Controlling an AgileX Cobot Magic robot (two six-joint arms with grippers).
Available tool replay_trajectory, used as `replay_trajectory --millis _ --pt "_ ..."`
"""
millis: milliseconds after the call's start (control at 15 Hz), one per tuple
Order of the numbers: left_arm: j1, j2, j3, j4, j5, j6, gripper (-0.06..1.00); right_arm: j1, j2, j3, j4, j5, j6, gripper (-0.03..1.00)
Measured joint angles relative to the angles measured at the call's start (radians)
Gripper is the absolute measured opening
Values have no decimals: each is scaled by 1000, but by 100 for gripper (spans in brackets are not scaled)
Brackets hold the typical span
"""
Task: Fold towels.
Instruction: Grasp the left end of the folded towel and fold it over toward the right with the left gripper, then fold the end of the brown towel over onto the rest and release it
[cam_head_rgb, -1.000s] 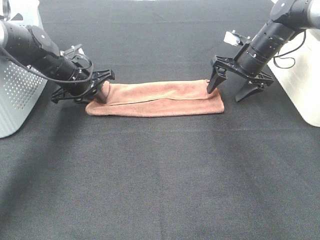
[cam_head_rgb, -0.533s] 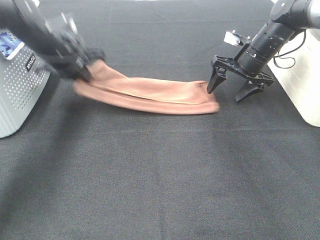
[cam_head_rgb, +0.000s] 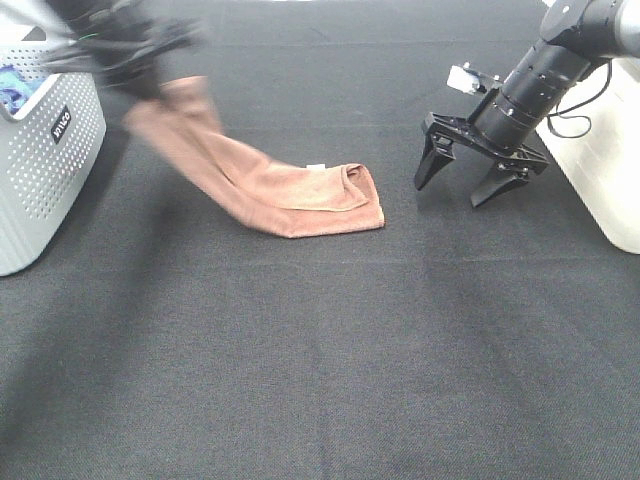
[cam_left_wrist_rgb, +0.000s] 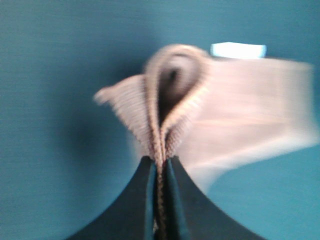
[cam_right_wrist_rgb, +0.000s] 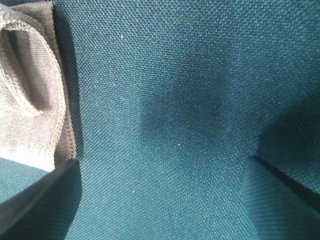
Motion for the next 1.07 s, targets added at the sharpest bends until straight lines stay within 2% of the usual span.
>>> replay_trajectory --millis 133,200,333,667,733,800,867,933,1000,1067 --pt "-56 60 -40 -84 -31 0 3 0 0 0 5 3 0 82" --pt "-89 133 -82 -154 -71 0 3 0 0 0 9 3 0 82" --pt "-119 222 -156 -215 -88 -2 3 0 0 0 13 4 0 82" --pt "-178 387 -299 -228 -102 -89 5 0 0 0 18 24 0 82" --pt "-187 392 -301 -228 -117 -108 12 0 0 0 20 25 0 82" --pt "-195 393 -301 -241 -142 -124 25 0 0 0 22 28 0 82" --pt "-195 393 -301 -241 -142 -124 25 0 0 0 22 28 0 82" --pt "-198 393 -301 -276 -170 -128 39 0 0 0 32 32 0 82" --pt "-203 393 -301 -334 -206 -126 60 0 0 0 52 35 0 82" --pt "-203 393 -301 -354 -229 -110 68 0 0 0 64 46 -3 82"
